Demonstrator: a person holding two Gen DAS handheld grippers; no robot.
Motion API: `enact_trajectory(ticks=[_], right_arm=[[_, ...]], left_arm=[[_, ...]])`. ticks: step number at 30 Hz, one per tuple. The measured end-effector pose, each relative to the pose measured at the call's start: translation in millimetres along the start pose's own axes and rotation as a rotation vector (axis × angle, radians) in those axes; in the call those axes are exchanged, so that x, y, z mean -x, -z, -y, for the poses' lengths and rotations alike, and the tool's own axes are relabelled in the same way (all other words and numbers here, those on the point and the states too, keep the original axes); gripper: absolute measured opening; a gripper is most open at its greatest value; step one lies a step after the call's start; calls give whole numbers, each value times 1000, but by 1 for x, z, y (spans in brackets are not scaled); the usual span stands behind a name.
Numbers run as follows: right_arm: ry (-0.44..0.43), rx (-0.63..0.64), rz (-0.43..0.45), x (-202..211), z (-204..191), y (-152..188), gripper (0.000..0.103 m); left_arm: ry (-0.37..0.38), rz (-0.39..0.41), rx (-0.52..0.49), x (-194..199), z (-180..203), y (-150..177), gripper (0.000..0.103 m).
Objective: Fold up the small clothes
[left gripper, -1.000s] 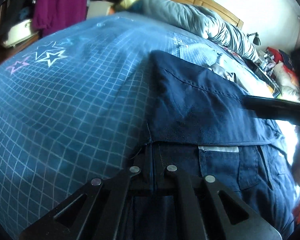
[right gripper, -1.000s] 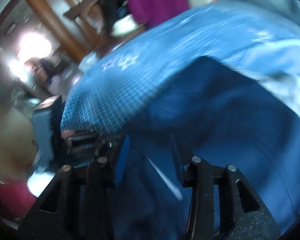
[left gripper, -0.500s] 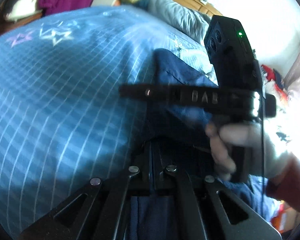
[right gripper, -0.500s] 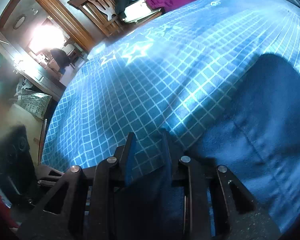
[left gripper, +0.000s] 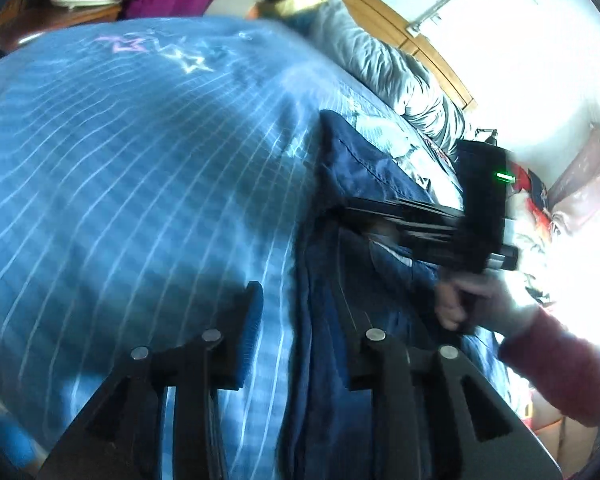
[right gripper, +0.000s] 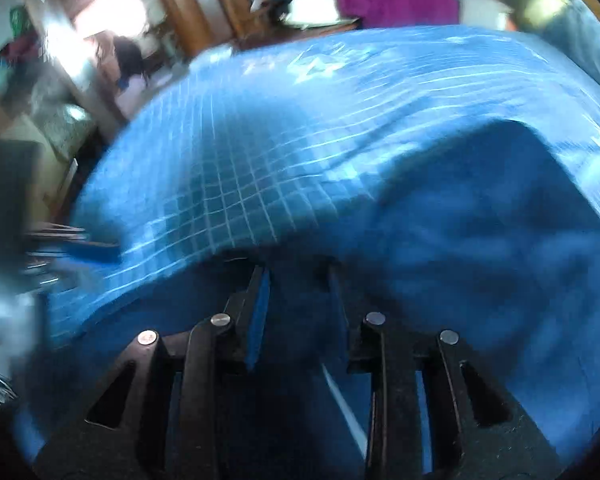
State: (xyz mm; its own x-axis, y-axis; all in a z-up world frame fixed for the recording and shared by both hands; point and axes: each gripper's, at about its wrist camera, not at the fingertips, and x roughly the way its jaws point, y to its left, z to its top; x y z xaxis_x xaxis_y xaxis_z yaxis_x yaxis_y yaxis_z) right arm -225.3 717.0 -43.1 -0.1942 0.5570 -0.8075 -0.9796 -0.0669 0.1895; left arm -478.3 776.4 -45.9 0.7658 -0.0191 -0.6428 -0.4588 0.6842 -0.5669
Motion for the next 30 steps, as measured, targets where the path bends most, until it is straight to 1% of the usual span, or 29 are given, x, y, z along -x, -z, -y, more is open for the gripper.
enact_trajectory(ticks=[1,2,3,5,6,8,9,10,11,13,16,18,21,24,26,28,29,30], right_arm=[[7,25,19,-7,-4,-7,33],[-4,15,27,-10,-2,-16,35],[0,-4,21,-15,0,-24,34],[34,4,7,-22,-10,-37,35],[27,-17,10,-17,-12,-44,34],[-8,-72,109,13,-11,-47,34],[-4,-89,153,36,-10,-45,34],[17,-104,184,60,-7,-37,35],[37,-127,203,80,-5,-28,36],[90,-194,214,122,7,4,39],[181,-318,204,188,18,80,45],[246,-398,185,225,13,133,50],[323,-537,156,276,-4,216,55],[382,-658,123,316,-33,288,57],[401,-730,113,331,-52,322,59],[390,-810,111,342,-65,354,63],[382,-850,102,345,-72,371,64],[377,-875,86,344,-77,383,64]], left_arm=[[-9,-2,2,4,-3,3,34],[-16,-7,6,8,-6,8,34],[-11,-11,19,12,-9,12,35],[8,-17,45,15,-13,17,35],[8,-21,42,17,-13,19,35],[-6,-28,14,24,-8,22,37],[-6,-30,0,29,-5,25,41],[-3,-31,-7,34,-4,27,43],[2,-34,-10,39,-5,30,44],[19,-54,-8,46,-8,38,44],[55,-87,12,52,-13,50,44],[94,-114,42,56,-15,60,44],[138,-137,69,61,-18,73,44],[160,-147,46,73,-13,82,44],[191,-149,32,83,-8,87,44],[238,-159,30,92,-4,92,45],[280,-165,40,97,-2,93,46],[311,-171,47,100,0,95,49]])
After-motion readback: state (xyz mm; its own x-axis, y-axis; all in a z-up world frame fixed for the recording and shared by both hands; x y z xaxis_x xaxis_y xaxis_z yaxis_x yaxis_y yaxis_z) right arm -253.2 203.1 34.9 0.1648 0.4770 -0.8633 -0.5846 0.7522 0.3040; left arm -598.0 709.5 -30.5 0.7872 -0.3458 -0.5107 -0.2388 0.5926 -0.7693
